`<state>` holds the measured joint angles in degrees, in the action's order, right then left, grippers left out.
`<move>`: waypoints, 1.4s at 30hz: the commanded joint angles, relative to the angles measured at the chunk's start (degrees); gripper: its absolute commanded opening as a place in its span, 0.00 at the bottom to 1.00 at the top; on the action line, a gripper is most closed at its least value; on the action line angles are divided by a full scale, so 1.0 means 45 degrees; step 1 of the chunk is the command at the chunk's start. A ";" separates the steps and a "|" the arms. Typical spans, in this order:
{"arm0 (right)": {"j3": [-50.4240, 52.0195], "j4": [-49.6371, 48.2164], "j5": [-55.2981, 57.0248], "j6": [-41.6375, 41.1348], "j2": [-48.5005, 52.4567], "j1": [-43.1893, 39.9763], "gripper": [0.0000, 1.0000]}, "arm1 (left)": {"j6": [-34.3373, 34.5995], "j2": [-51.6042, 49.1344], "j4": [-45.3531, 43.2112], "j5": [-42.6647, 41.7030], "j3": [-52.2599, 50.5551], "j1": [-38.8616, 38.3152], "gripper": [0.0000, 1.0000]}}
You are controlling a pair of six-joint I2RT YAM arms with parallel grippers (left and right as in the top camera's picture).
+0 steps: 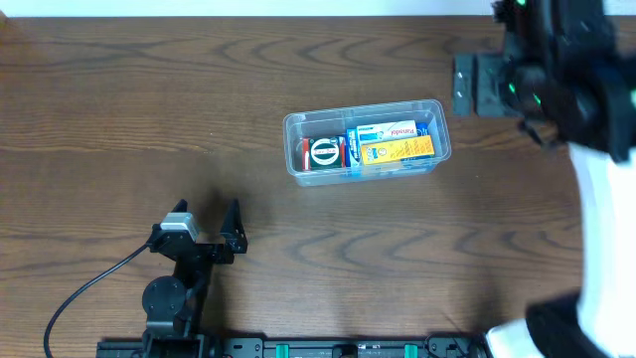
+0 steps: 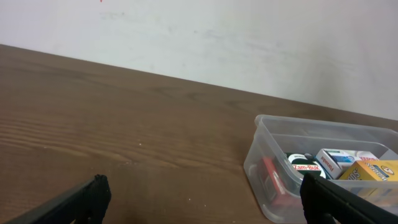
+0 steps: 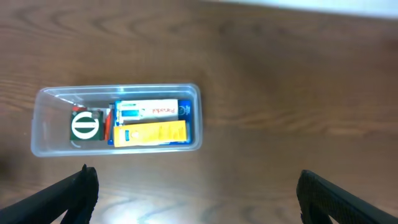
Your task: Pack container
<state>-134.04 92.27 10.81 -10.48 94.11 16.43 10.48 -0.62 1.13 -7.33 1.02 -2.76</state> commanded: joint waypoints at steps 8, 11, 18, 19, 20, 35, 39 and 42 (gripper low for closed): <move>0.7616 -0.4682 0.0466 0.2113 -0.6960 -0.1297 0.99 | -0.0131 0.0073 0.0495 -0.0277 -0.0175 0.0063 0.98; 1.0603 -0.7140 -0.0112 0.2127 -0.8956 -0.1967 0.99 | -0.0131 0.0073 0.0495 -0.0272 -0.0175 0.0063 0.98; 1.6874 -1.2478 -0.2297 0.2871 -1.2988 -0.2506 0.99 | -0.0126 0.0073 0.0495 -0.0272 -0.0175 0.0063 0.98; 1.7354 -1.2832 -0.2409 0.2866 -1.3299 -0.2506 0.99 | -0.0131 0.0073 0.0495 -0.0277 -0.0175 0.0063 0.98; 1.7981 -1.3299 -0.2589 0.2866 -1.3697 -0.2506 0.99 | -0.0131 0.0073 0.0495 -0.0272 -0.0175 0.0063 0.98; 2.5296 -2.0444 -0.3172 0.2866 -1.8632 -0.2565 0.99 | -0.0126 0.0073 0.0495 -0.0277 -0.0175 0.0063 0.98; 2.6729 -2.1264 -0.3186 0.2812 -1.9472 -0.2550 0.99 | -0.0131 0.0073 0.0495 -0.0277 -0.0175 0.0063 0.98; 2.7477 -2.1274 -0.3332 0.2817 -1.9997 -0.2550 0.99 | -0.0131 0.0073 0.0495 -0.0277 -0.0175 0.0063 0.98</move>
<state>-12.62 -3.14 -3.27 1.96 6.07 5.37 10.44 -0.62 1.43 -7.35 1.21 -2.72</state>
